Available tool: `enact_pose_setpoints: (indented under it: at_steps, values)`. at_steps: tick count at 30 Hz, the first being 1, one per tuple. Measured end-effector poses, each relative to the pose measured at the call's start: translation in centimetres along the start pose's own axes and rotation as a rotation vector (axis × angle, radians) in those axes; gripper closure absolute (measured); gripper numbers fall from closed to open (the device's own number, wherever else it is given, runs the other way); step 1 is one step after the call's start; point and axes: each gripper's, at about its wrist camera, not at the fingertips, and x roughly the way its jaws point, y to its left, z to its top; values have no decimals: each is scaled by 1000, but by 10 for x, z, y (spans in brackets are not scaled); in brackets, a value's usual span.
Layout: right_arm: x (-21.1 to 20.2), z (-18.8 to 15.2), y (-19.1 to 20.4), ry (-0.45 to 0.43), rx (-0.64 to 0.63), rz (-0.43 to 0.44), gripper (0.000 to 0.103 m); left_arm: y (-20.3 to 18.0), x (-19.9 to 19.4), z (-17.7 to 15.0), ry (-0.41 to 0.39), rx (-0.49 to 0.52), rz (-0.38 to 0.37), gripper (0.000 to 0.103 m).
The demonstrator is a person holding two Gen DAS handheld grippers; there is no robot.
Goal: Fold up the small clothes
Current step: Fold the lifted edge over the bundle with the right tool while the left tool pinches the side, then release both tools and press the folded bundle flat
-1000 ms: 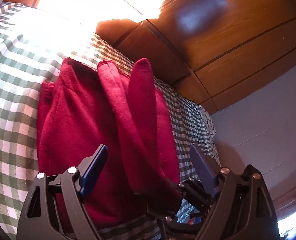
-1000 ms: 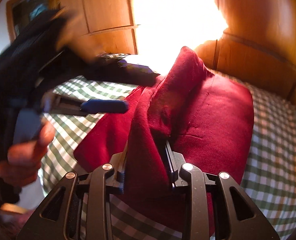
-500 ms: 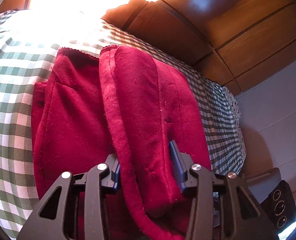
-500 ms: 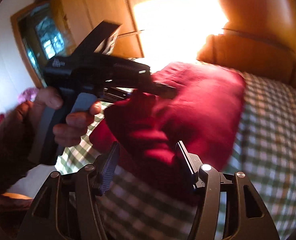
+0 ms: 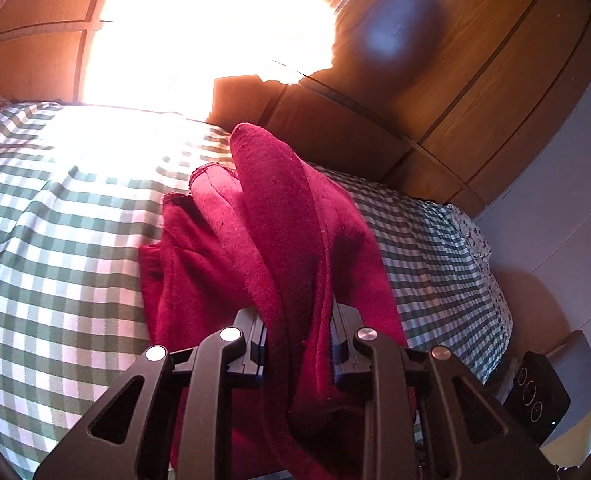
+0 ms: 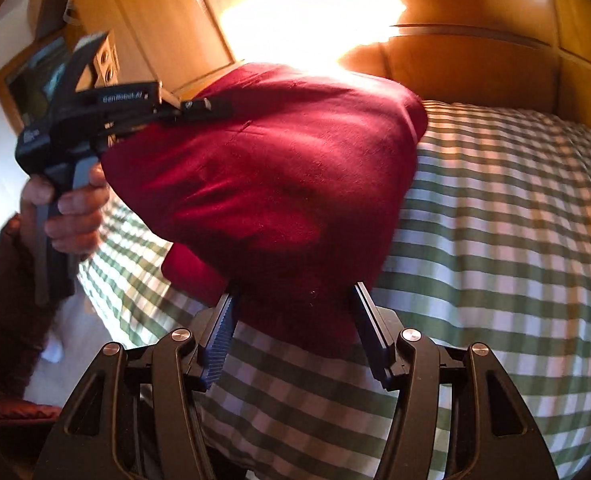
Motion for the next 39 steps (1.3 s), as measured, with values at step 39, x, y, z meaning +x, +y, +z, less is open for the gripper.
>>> enact_pose_setpoints:
  at_steps: [39]
  values:
    - [115,102,-23,24,-22,-298,36,34,27,-40,-40,54,336,53]
